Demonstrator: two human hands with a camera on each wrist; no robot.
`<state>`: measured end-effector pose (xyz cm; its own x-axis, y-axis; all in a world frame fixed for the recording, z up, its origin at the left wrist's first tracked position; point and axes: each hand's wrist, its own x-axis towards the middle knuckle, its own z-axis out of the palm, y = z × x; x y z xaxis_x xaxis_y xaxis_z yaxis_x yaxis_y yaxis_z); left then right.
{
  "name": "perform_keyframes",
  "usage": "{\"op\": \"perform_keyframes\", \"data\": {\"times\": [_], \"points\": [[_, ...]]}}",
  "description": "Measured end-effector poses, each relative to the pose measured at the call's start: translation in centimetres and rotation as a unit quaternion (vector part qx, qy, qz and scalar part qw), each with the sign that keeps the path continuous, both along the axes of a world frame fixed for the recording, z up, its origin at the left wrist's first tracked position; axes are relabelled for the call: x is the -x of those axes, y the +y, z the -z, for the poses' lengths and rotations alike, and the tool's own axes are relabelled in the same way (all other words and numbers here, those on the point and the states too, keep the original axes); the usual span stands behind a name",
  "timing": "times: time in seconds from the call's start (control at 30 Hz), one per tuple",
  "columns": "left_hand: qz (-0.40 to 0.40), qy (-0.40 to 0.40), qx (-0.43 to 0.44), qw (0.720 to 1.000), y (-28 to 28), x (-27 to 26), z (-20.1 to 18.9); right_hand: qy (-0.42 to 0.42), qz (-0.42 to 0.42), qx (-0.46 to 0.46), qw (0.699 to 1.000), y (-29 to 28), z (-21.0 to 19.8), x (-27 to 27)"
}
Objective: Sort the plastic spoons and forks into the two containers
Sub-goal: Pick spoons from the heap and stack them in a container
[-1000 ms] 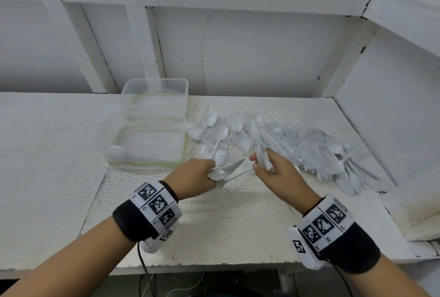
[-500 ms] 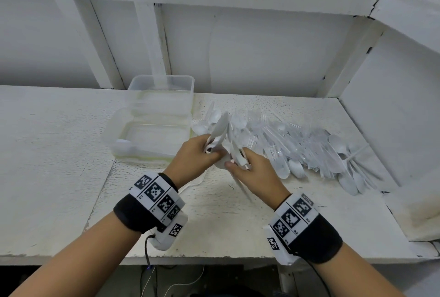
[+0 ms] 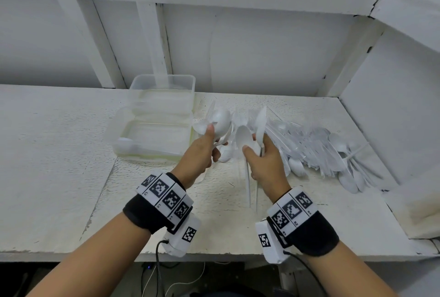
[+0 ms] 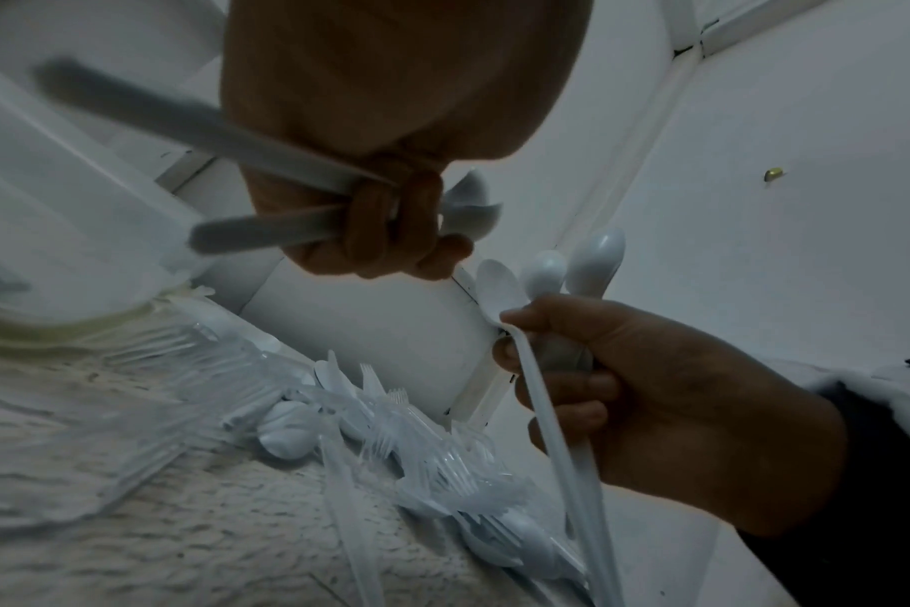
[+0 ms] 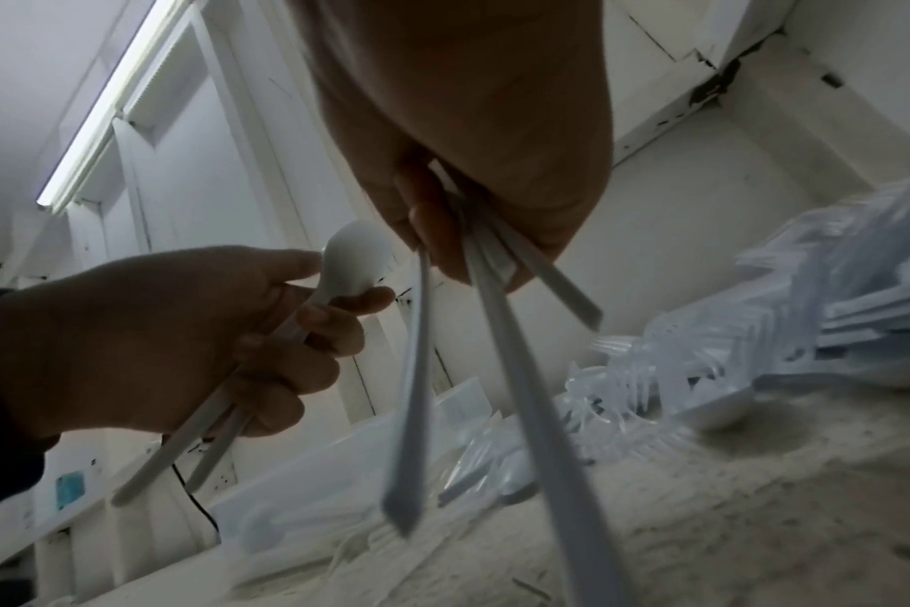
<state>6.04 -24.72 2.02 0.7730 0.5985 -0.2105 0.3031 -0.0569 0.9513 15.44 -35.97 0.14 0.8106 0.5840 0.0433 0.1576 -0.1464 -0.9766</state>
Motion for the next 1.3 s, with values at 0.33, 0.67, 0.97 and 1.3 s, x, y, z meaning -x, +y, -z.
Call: {"op": "perform_keyframes", "data": {"times": [0.33,0.67,0.97,1.3], "points": [[-0.012,-0.041,0.037,0.998,-0.7,-0.8,0.6,-0.008,-0.004,-0.019,1.0,1.3,-0.7,1.4],[-0.062,-0.051,0.02,0.997,-1.0,-1.6,0.4,-0.033,-0.05,-0.038,0.997,1.1,-1.6,1.8],[-0.021,-0.059,0.033,0.997,-0.8,-1.5,0.3,-0.016,-0.035,-0.044,0.998,1.5,-1.4,0.7],[-0.05,-0.075,0.11,0.99,-0.2,-1.6,0.2,0.02,-0.029,-0.022,0.999,1.9,-1.4,0.2]]}}
